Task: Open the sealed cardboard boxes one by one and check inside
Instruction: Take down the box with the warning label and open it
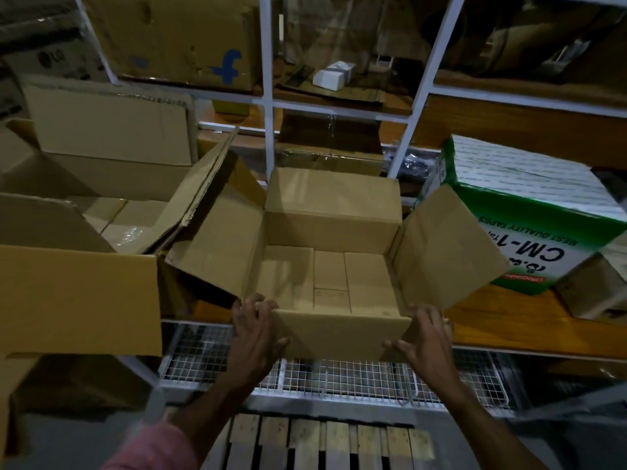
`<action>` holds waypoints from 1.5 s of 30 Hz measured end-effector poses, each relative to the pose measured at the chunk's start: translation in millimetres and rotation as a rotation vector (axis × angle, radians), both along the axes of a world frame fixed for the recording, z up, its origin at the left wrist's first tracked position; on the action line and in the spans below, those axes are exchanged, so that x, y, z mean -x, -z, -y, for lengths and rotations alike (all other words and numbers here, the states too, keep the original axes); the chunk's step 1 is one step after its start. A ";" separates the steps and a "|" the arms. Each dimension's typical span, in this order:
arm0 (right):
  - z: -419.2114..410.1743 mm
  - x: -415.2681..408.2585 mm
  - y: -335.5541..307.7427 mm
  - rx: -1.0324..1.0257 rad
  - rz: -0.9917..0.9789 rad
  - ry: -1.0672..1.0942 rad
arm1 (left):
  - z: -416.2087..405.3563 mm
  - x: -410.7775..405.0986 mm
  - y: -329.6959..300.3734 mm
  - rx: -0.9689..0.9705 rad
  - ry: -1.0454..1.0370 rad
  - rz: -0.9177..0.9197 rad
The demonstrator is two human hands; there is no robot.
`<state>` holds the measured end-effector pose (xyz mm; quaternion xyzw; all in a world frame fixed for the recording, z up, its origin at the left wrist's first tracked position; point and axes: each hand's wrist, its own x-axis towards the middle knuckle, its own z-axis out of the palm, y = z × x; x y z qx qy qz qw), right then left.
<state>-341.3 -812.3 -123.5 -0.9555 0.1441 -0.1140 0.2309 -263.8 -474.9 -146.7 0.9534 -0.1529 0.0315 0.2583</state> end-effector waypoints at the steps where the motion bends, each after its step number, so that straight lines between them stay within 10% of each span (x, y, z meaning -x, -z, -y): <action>1: 3.2 1.0 -3.3 0.019 0.048 -0.007 | 4.3 2.5 -6.2 0.024 -0.028 0.023; 13: 10.5 34.1 -118.3 0.137 0.395 -0.059 | 17.9 20.3 -111.2 0.206 -0.028 0.353; 30: -31.0 -15.0 -304.6 0.089 0.732 -0.144 | -43.3 -19.7 -288.7 -0.159 0.045 0.905; 45: -161.1 -100.4 -336.6 0.038 0.764 -0.260 | -170.7 -39.9 -345.1 -0.216 -0.220 0.762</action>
